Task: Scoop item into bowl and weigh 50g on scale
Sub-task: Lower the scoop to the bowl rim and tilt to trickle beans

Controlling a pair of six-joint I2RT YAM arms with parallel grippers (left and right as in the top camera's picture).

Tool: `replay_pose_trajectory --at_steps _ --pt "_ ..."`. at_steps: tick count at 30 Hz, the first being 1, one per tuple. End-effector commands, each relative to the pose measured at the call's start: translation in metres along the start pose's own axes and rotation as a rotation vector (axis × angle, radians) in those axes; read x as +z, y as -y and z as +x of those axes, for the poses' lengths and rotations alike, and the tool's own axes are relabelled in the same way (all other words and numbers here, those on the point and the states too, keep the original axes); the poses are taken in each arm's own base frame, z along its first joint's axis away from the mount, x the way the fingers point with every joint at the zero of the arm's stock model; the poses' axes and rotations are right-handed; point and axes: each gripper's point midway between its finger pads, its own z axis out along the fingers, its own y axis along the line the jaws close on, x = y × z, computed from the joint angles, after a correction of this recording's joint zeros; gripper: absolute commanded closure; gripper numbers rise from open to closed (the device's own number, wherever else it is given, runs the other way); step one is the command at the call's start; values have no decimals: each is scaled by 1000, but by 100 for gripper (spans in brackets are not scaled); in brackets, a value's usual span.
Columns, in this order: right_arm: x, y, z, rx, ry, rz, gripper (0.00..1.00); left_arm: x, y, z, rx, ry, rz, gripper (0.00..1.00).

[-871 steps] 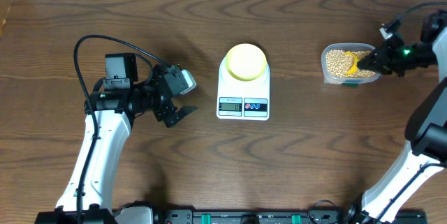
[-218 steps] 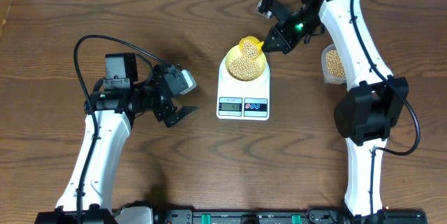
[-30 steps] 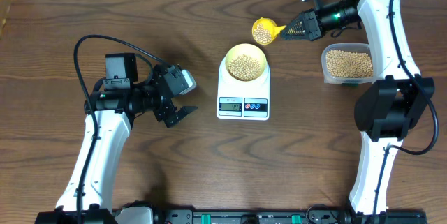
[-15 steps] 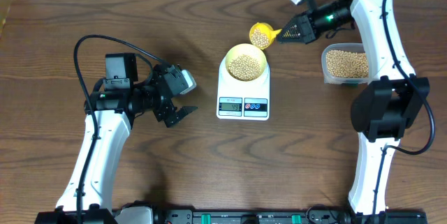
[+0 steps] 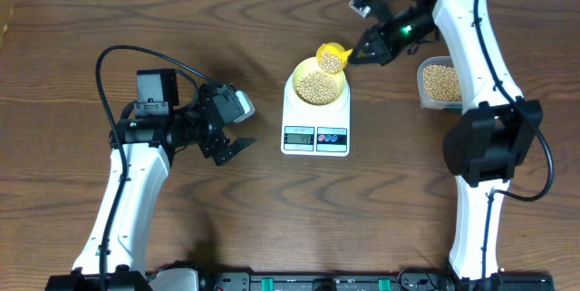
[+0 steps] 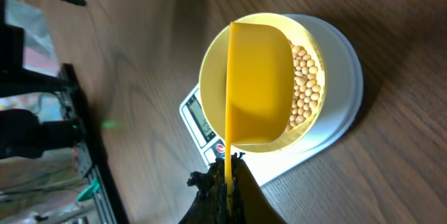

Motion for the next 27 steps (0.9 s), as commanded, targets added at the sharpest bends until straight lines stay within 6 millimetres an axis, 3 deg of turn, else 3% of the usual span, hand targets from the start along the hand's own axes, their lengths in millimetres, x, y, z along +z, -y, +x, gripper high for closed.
replay_pose_trajectory --at_steps 1,12,27 --pt "-10 -9 -8 -44 10 45 99 -1 -3 0 9 -1 -5 3" --pt "4 -12 -7 -93 -58 113 99 -1 -2 0 9 -1 -5 3" --pt "-1 -12 -15 -116 -37 142 99 -1 -3 0 9 -1 -5 2"
